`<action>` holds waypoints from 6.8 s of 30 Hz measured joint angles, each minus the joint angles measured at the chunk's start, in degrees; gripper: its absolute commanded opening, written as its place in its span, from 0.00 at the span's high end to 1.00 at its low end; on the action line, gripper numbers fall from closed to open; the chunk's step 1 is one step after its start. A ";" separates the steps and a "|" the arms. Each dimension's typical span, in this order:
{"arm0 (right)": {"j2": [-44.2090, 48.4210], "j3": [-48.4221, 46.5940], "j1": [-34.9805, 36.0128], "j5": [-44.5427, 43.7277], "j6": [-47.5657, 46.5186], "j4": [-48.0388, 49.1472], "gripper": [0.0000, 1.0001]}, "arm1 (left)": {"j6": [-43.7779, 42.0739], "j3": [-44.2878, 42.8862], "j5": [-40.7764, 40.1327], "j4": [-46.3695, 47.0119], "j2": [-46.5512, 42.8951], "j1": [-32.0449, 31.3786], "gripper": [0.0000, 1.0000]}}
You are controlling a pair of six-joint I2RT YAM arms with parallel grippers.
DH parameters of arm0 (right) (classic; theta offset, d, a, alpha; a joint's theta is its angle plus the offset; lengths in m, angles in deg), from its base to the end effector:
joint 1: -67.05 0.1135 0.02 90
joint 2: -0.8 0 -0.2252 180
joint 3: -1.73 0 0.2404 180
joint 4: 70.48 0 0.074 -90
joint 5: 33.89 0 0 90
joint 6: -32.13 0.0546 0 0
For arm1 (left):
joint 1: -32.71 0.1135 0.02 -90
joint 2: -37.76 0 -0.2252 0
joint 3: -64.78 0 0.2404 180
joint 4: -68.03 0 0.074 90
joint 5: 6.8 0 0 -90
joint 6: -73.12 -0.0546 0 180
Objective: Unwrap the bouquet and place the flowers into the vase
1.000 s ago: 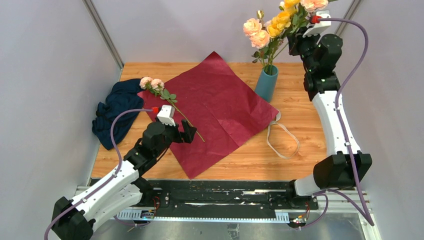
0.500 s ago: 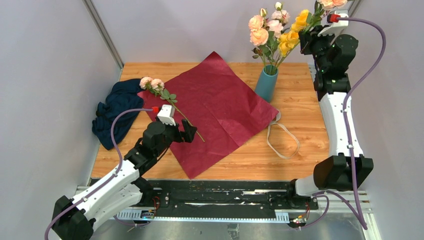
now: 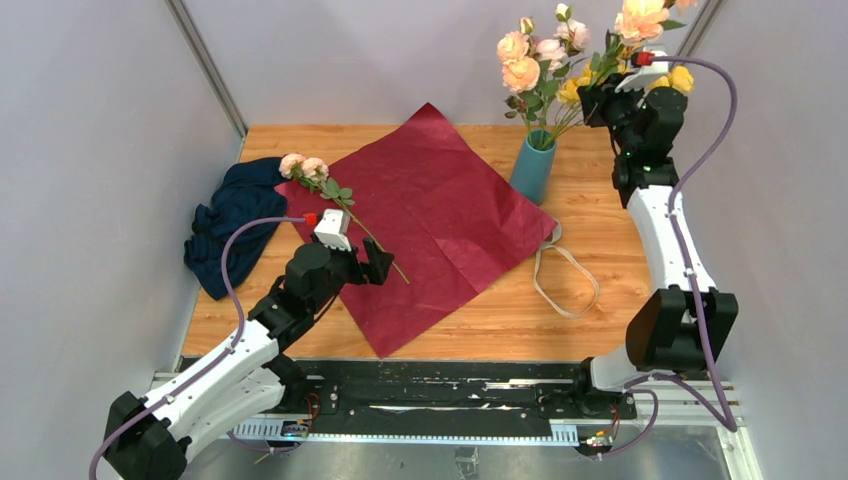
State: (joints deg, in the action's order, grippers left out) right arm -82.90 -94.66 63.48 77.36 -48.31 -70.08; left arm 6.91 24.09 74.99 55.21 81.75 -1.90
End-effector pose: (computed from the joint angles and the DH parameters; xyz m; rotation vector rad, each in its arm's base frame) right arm 0.3520 -0.0021 0.4184 -0.1600 1.3566 0.3365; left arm 0.1863 -0.1191 0.2205 0.0765 1.8873 -0.5737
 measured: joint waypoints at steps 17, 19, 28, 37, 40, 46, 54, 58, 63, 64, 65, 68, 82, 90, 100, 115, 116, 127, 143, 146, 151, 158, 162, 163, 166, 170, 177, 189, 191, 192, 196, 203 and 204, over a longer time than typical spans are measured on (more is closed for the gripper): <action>-6.95 6.80 6.64 -2.34 -3.41 6.75 1.00 | 0.04 0.72 0.00 0.11 0.11 -0.02 0.01; -7.39 6.84 6.86 -2.45 -3.41 7.52 0.94 | 0.04 0.87 0.02 0.09 0.07 -0.02 0.01; -9.60 8.96 7.34 -3.48 -2.27 8.52 0.43 | 0.04 1.09 0.07 0.09 -1.09 0.00 0.01; -6.38 10.62 7.85 -3.54 -2.23 7.28 0.28 | 0.24 1.09 0.26 0.11 -0.96 -0.02 0.01; -2.21 13.49 8.31 -4.42 -2.64 6.43 0.23 | 0.52 1.09 -0.22 -0.04 -0.96 -0.02 0.01; 5.29 17.11 8.50 -5.49 -2.95 5.31 0.20 | 5.11 -3.30 -6.75 -5.57 4.26 -0.02 0.01; 14.08 26.18 9.44 -6.25 -1.60 5.14 0.20 | 19.06 -16.87 -21.31 -18.03 16.76 0.00 0.00; 18.62 28.87 12.13 -6.10 -1.01 4.37 0.20 | 27.04 -26.82 -27.87 -25.83 25.99 0.74 0.03; 25.83 31.98 15.98 -5.92 -0.28 4.42 0.20 | 35.78 -35.69 -30.91 -30.45 36.44 4.87 0.11; 26.95 32.37 16.55 -5.81 -0.15 4.39 0.21 | 37.09 -36.20 -31.01 -30.73 37.77 5.90 0.11; 27.98 32.74 17.00 -5.79 -0.07 4.46 0.21 | 38.38 -36.83 -31.01 -31.15 39.47 7.17 0.12; 30.64 33.83 18.08 -5.60 0.20 4.35 0.21 | 41.22 -40.76 -30.97 -33.53 46.36 10.34 0.14; 30.16 34.07 18.97 -2.43 2.43 4.02 0.22 | 43.93 -55.65 -30.10 -37.55 68.91 15.87 0.22; 29.73 34.56 19.08 -2.16 2.86 4.22 0.23 | 43.41 -58.21 -29.31 -37.22 75.58 17.11 0.34; 28.20 34.60 21.44 -1.86 2.84 4.39 0.23 | 39.52 -60.70 -28.39 -35.30 77.20 17.38 1.00; 21.90 31.52 28.96 -1.88 0.37 2.03 0.23 | 17.03 -44.65 -25.42 -21.31 58.66 13.88 1.00; 21.11 30.99 29.46 -1.81 0.31 1.92 0.23 | 14.73 -43.52 -25.31 -19.39 55.36 12.76 1.00; 12.41 28.94 31.89 2.21 6.14 7.34 0.16 | -5.35 -20.94 -0.02 12.02 24.94 9.42 1.00; 2.71 20.06 38.93 6.27 14.60 17.59 0.17 | -7.13 -19.34 23.12 20.55 16.72 6.16 1.00; 2.03 19.30 39.69 6.34 14.93 18.53 0.25 | -7.13 -19.34 23.52 20.57 16.79 5.46 1.00; 0.96 18.67 40.11 6.40 15.45 19.39 0.50 | -7.15 -19.32 23.69 20.57 16.87 4.37 1.00; 0.17 18.67 40.68 7.19 16.68 20.09 1.00 | -7.30 -18.40 22.60 20.61 16.44 4.37 1.00; 0.20 18.67 41.09 7.30 16.39 20.20 1.00 | -7.28 -17.77 21.51 20.57 15.56 4.35 0.77; 0.28 18.67 41.16 7.26 16.33 20.20 1.00 | -7.30 -17.73 21.42 20.59 15.50 4.35 0.63; 0.33 18.67 41.18 6.34 15.65 19.91 1.00 | -6.86 -17.62 20.39 20.61 15.17 4.20 0.23; 0.81 18.67 41.18 3.96 12.83 17.40 1.00 | -4.92 -15.63 18.58 20.55 12.17 4.09 0.05; 2.19 12.15 41.18 -3.72 1.97 5.46 1.00 | 0.94 -7.23 17.94 21.07 2.34 3.28 0.05; 6.36 -3.28 36.61 -21.05 -20.00 -8.41 1.00 | 6.58 -1.05 17.25 20.63 0.68 2.97 0.05; 6.05 -4.98 34.84 -22.32 -21.62 -9.55 1.00 | 6.71 -1.05 17.27 20.61 1.49 2.97 0.05; 5.68 -6.49 33.70 -23.10 -22.82 -10.38 1.00 | 6.71 -1.05 17.25 20.61 2.01 2.97 0.05; 4.66 -10.19 29.88 -24.55 -25.29 -12.57 1.00 | 6.64 -1.05 17.27 20.61 3.32 2.97 0.05; 4.35 -12.26 22.51 -24.15 -25.86 -13.84 1.00 | 6.38 -1.07 17.86 20.61 4.26 2.97 0.05; 4.35 -12.26 22.01 -23.98 -25.64 -13.88 1.00 | 6.34 -1.07 17.88 20.61 4.28 2.97 0.05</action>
State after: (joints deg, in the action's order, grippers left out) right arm -78.55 -106.92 85.49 53.39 -73.95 -83.96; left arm 13.25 23.02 92.87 75.82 86.03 1.07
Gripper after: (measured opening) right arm 0.022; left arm 0.947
